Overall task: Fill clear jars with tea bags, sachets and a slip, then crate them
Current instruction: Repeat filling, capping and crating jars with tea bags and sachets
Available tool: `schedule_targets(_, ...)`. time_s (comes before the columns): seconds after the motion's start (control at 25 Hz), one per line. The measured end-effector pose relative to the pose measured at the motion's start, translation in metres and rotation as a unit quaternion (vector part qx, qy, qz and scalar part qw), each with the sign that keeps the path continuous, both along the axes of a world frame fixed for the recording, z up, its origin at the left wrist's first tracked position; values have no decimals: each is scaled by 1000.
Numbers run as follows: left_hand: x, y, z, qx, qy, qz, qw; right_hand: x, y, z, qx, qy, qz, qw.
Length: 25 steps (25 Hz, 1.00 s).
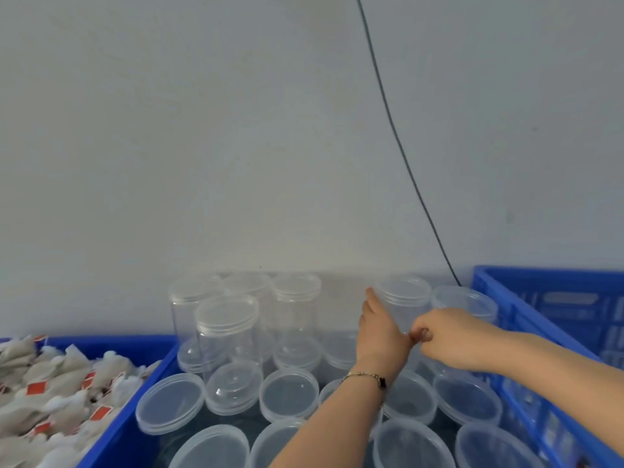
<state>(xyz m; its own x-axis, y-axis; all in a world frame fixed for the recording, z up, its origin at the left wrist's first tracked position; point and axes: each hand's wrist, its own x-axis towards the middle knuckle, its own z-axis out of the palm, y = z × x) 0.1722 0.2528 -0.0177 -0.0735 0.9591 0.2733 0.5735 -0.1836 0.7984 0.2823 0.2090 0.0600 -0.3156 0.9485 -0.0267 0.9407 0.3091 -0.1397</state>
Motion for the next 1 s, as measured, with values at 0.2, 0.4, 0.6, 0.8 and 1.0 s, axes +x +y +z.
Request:
schedule_targets(0.2, 0, 5, 1, 10, -5, 9, 1000, -4, -4, 0, 17, -4, 6, 1000)
schedule_targets(0.4, -22, -43, 9, 46, -48, 73, 995, -20, -27, 17, 210, 37, -74, 974)
schedule_targets(0.6, -67, -123, 24, 15, -52, 134, 989, -58, -73, 45, 244, 131, -41, 960)
schedule_targets(0.8, -99, -199, 44, 71, 39, 159, 984, -115, -138, 53, 173, 80, -12, 982)
schedule_targets(1.0, -115, -284, 39, 64, 72, 128, 987, -114, -208, 57, 114, 43, 48, 991)
